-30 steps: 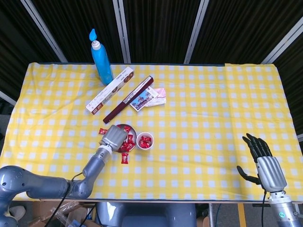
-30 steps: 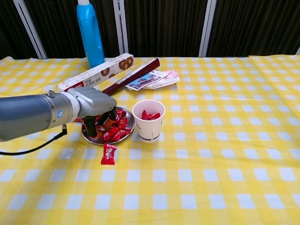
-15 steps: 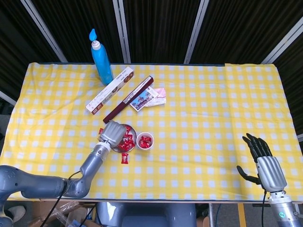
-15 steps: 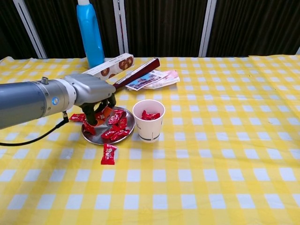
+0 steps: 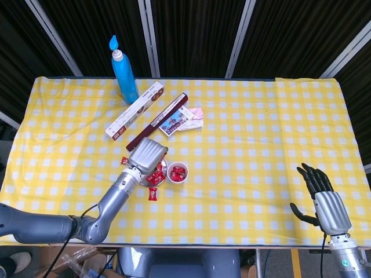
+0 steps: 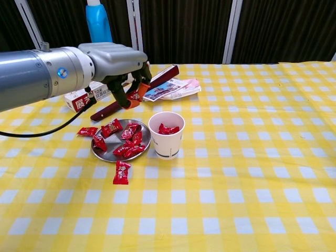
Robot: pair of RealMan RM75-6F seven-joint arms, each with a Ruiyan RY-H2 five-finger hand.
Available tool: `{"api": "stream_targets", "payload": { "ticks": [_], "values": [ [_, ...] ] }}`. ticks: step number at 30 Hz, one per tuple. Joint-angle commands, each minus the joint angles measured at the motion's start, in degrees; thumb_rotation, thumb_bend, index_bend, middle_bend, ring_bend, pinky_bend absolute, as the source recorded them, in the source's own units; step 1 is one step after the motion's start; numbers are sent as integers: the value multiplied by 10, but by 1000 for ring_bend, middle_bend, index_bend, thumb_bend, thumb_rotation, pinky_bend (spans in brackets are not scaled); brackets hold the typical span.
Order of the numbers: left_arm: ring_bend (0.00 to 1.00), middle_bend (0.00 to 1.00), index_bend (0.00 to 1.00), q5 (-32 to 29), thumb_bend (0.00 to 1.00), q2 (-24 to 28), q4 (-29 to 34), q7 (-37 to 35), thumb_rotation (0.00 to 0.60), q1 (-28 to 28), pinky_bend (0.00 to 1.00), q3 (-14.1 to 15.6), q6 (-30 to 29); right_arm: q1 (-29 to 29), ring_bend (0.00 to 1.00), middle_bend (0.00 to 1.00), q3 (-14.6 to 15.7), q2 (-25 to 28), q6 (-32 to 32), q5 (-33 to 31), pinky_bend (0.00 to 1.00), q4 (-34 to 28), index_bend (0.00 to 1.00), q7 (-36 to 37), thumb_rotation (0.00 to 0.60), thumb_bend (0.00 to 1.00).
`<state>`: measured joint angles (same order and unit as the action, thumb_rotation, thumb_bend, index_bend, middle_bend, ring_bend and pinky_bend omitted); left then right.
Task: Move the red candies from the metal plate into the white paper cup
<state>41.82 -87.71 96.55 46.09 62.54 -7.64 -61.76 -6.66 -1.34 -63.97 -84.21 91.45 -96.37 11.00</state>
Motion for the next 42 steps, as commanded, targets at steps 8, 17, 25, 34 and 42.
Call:
{"api": "stream_targets", "payload": {
  "ticks": [8,17,25,34,42],
  "values": [
    [887,639,526,0,418,-62,-30,17,600,26,963,-17,10,0,0,0,-2,1,0,-2,0,0,0,4,600,388],
    [888,517,423,-29,312,-90,-47,41,600,42,962,-22,17,0,0,0,-2,2,-1,-1,0,0,0,7,600,388],
    [887,433,385,-39,295,-80,-37,42,600,40,962,-28,11,0,0,0,-1,1,0,-2,0,-1,0,3,600,387],
    [894,552,336,-13,294,-52,-18,22,600,17,962,-24,-18,0,0,0,-2,0,0,-3,0,0,0,3,600,387],
    [979,916,337,-44,289,14,-12,29,600,-29,973,9,-39,0,0,0,-1,0,1,-2,0,0,0,0,600,387]
  ]
}}
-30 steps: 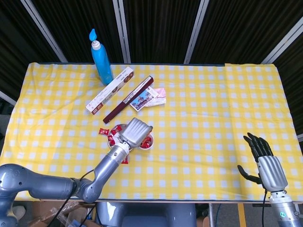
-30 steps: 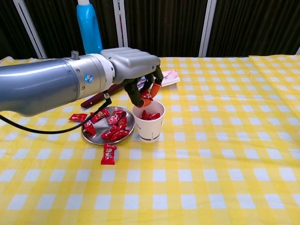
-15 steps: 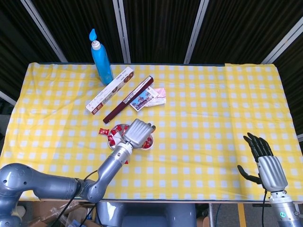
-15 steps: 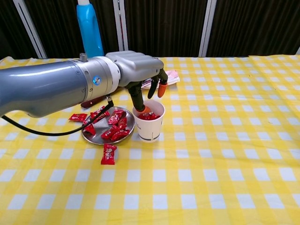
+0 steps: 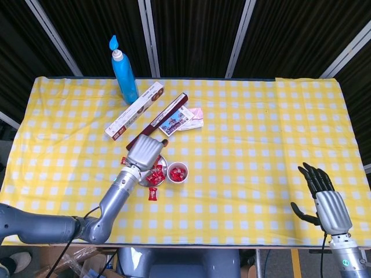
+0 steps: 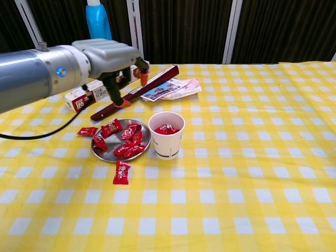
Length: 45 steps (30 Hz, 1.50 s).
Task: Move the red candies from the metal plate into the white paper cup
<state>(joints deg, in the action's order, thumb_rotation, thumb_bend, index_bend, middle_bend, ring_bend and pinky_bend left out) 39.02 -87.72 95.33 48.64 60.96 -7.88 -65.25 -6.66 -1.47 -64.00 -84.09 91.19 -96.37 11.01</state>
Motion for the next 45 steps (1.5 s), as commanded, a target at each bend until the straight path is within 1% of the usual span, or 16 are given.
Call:
{"api": "stream_targets", "payload": {
  "ticks": [1,3,6,14,21,37,39,43,45],
  "values": [
    [988,932,340,-26,290,18,-4,5,600,-18,977,15,-3,0,0,0,0,0,0,1,0,0,0,-1,600,388],
    [996,945,348,-37,290,22,-12,6,600,-25,981,22,0,0,0,0,1,-1,0,1,0,0,0,-2,600,388],
    [998,948,362,-58,290,20,-41,1,600,-39,983,34,15,0,0,0,1,-1,1,1,0,0,0,-3,600,388],
    [998,948,384,-69,290,-6,-90,-3,600,-49,983,46,46,0,0,0,1,-1,2,-1,0,0,0,-2,600,388],
    [998,947,400,-65,290,-34,-123,3,600,-52,983,51,58,0,0,0,0,0,1,-1,0,0,0,1,600,388],
    [998,947,423,-70,291,-68,-175,10,600,-59,983,43,70,0,0,0,0,2,1,-1,0,-2,0,3,600,387],
    [998,948,443,-69,313,-75,-183,9,600,-60,983,42,74,0,0,0,0,1,1,-1,0,-1,0,2,600,387],
    [999,952,543,-55,411,-86,-193,-1,600,-63,986,41,79,1,0,0,0,1,1,-2,0,-1,0,2,600,387],
    [999,953,568,-46,431,-89,-195,-5,600,-65,987,41,80,1,0,0,0,1,2,-3,0,-1,0,3,600,388]
  ]
}}
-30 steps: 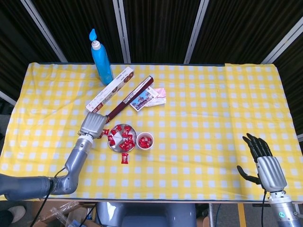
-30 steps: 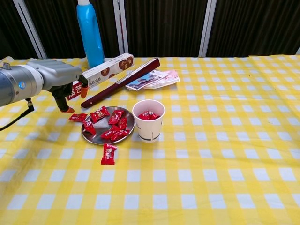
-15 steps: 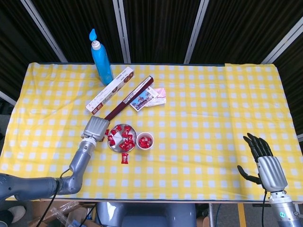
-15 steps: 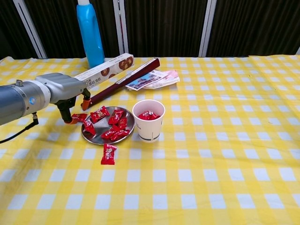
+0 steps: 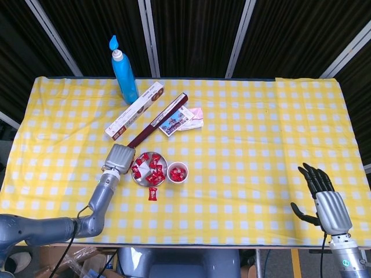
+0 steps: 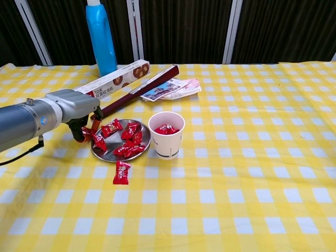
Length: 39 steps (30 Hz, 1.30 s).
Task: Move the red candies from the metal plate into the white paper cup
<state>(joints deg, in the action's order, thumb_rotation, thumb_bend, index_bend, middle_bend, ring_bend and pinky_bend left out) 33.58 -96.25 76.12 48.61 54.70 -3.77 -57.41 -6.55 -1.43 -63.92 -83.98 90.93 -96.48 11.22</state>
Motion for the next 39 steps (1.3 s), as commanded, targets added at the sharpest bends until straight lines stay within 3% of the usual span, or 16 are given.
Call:
{"api": "stream_targets", "payload": {
  "ticks": [1,6,14,18,27,39],
  "values": [
    [999,953,578,13,436,-3,-2,-6,600,-4,987,1,1,0,0,0,-1,1,1,-1,0,-1,0,1,600,388],
    [999,953,587,32,439,17,23,-12,600,-11,987,-2,-10,0,0,0,0,1,1,-1,0,-1,0,1,600,387],
    [999,951,573,71,439,118,134,-36,600,-22,987,-27,-39,-1,0,0,0,0,1,0,0,-2,0,0,600,388],
    [998,946,553,86,438,143,169,-55,600,-23,987,-45,-45,-1,0,0,1,-1,2,1,0,-2,0,-2,600,387],
    [991,920,534,118,426,83,172,-56,600,14,987,-71,-38,0,0,0,-2,-1,3,-4,0,-2,0,-2,600,387],
    [988,915,519,93,369,8,156,1,600,68,987,-86,-31,0,0,0,-4,-1,-1,-4,0,1,0,0,600,387]
  ]
}}
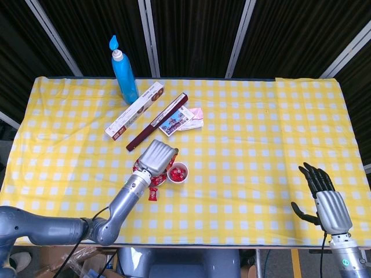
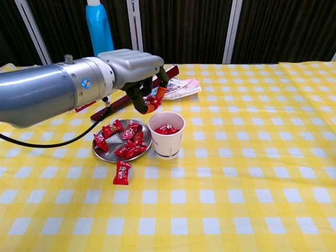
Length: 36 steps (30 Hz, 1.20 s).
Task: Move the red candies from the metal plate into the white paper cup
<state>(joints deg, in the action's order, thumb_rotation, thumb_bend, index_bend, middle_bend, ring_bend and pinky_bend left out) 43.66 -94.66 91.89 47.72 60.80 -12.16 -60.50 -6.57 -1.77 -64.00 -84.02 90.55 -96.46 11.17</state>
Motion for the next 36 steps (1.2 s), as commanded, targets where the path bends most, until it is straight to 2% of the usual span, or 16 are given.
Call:
{"api": "stream_targets", "payload": {
  "ticks": [1,11,19,25,28,35,36],
  "values": [
    [986,913,516,-12,358,-11,-2,15,600,11,987,-2,-1,0,0,0,0,0,-1,1,0,1,0,2,600,387],
    [962,867,454,-39,253,-28,-2,37,600,27,986,1,-2,0,0,0,0,1,-3,3,0,1,0,3,600,388],
    [947,834,409,-17,249,-15,11,7,600,19,986,0,-7,0,0,0,0,0,-2,4,0,0,0,0,600,388],
    [946,831,397,25,204,23,35,-24,600,3,986,16,5,1,0,0,-1,0,-5,2,0,2,0,1,600,387],
    [945,837,395,82,193,55,40,-47,600,-6,986,35,18,1,0,0,-1,0,-4,3,0,2,0,1,600,388],
    [938,838,390,333,190,134,1,-181,600,-22,986,113,55,0,0,0,-2,-2,-3,1,0,3,0,-6,600,388],
    [937,837,389,380,190,145,-15,-207,600,-28,986,139,54,0,0,0,-1,-3,-2,2,0,3,0,-8,600,388]
  ]
}}
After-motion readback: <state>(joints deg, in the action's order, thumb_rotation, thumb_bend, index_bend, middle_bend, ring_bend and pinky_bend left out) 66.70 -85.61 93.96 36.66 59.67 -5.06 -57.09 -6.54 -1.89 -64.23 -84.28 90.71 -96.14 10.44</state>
